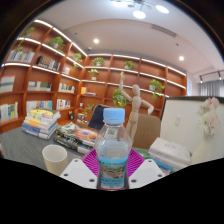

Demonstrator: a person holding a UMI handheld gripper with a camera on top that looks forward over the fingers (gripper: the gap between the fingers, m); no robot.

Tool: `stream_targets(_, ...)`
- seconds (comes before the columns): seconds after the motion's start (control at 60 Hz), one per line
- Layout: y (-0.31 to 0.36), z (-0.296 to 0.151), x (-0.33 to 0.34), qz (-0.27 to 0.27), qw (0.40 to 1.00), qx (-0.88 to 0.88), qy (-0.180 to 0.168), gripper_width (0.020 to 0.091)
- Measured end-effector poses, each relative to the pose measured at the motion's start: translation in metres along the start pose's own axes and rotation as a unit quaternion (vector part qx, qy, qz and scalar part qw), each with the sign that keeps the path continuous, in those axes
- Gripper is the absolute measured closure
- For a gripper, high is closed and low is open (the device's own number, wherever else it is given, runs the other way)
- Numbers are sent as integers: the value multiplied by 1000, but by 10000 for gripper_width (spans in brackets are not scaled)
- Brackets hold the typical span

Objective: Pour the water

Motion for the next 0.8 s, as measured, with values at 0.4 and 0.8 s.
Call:
stream_targets(0.4, -7, 72, -21, -5, 996, -89, 31, 796)
stream_targets(0.8, -8, 88, -11, 17, 991, -107, 76, 346)
Point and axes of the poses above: the point between the fingertips, and its own axes, seen from behind it with the camera up: y to the left, z down, x backward, against the way the camera looks, the point moved 1 cm from there along x, backward, against the way the camera looks, and after that the axes turned 8 degrees about -x, right-handed, at the moved point
